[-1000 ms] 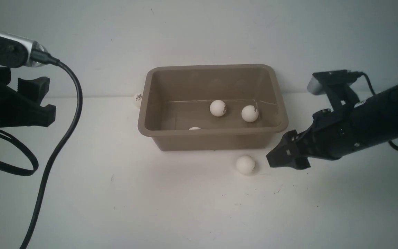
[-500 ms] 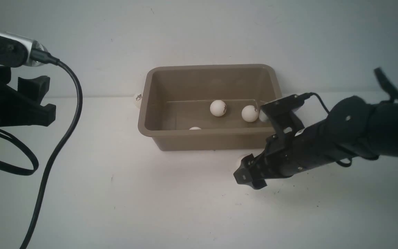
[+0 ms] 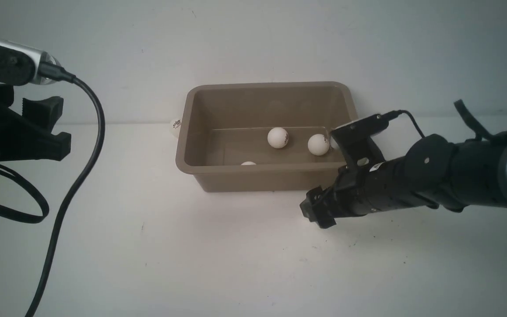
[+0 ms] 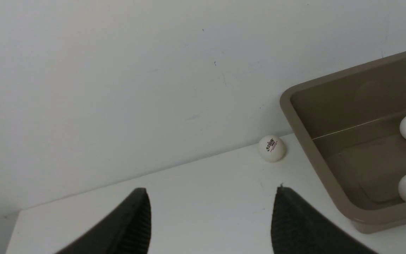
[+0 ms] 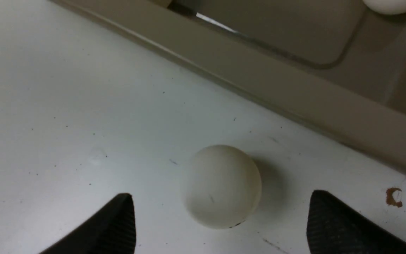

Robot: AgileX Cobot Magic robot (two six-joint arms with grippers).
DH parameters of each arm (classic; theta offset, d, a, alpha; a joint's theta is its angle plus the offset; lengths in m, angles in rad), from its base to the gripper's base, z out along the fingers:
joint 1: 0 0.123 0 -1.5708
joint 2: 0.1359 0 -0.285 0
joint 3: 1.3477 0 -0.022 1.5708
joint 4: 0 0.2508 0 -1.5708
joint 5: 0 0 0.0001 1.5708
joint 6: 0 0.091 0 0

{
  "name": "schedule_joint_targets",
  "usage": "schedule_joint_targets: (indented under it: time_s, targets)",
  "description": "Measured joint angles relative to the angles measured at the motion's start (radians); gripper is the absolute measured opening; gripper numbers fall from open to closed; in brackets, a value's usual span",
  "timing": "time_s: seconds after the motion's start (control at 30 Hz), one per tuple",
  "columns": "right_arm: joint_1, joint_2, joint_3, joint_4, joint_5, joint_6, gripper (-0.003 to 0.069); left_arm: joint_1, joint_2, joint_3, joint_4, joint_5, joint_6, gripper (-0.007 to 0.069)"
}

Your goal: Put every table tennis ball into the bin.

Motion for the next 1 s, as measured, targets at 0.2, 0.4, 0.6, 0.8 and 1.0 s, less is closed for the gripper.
schedule_joint_targets:
  time_s: [0.2,0.4,0.6,0.8,1.0]
  targets:
    - [0.001,0.041,-0.025,0.001,0.001,0.0,0.0589,0.0,0.0,0.0,0.0,0.0,0.0,0.0415]
    - [0.001,0.045,-0.065,0.017,0.004,0.0,0.0589,0.0,0.0,0.0,0.0,0.0,0.0,0.0415]
    - [0.001,0.053,-0.074,0.031,0.021,0.0,0.0589,0.0,0.0,0.0,0.0,0.0,0.0,0.0415]
    - [0.002,0.104,-0.074,0.035,0.029,-0.009,0.0588,0.0,0.0,0.0,0.0,0.0,0.0,0.0415]
    - [0.011,0.115,-0.075,0.035,0.018,-0.023,0.0532,0.0,0.0,0.0,0.0,0.0,0.0,0.0415]
